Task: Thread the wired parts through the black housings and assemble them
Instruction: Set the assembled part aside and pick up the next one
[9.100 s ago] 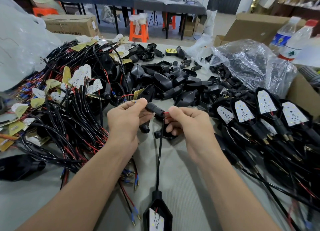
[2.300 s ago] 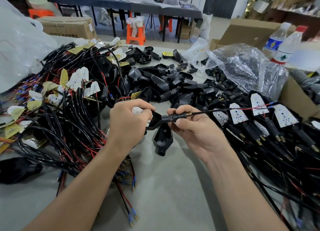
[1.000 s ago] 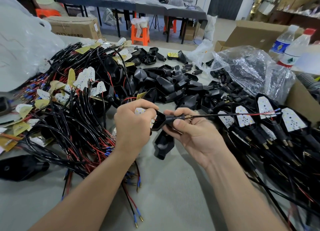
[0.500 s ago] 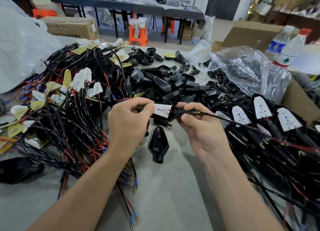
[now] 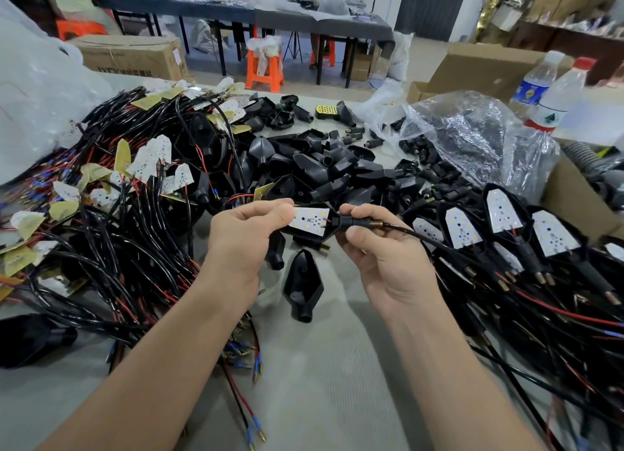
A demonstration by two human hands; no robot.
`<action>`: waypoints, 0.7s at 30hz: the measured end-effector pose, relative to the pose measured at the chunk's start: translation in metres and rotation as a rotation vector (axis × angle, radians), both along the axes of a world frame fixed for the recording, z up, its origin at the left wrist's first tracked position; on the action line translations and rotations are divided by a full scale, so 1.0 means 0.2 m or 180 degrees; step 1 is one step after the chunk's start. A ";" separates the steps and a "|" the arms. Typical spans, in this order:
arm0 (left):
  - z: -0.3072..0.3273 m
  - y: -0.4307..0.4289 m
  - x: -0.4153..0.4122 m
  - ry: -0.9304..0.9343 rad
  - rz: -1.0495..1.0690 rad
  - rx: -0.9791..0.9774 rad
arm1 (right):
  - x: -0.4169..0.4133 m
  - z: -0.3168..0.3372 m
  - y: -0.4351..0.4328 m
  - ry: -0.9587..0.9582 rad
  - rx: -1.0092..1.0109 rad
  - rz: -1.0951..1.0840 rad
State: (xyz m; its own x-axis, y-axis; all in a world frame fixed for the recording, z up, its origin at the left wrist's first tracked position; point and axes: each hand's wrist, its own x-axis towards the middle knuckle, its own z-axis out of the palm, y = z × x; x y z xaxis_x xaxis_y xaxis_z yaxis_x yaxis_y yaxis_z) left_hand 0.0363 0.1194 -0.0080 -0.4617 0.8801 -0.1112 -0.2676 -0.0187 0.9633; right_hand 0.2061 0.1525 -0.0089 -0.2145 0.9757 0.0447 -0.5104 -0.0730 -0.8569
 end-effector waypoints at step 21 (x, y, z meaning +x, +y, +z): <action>-0.03 0.03 -0.01 -0.0226 -0.0303 -0.0094 | 0.01 0.07 -0.08 -0.2529 0.1042 -0.0833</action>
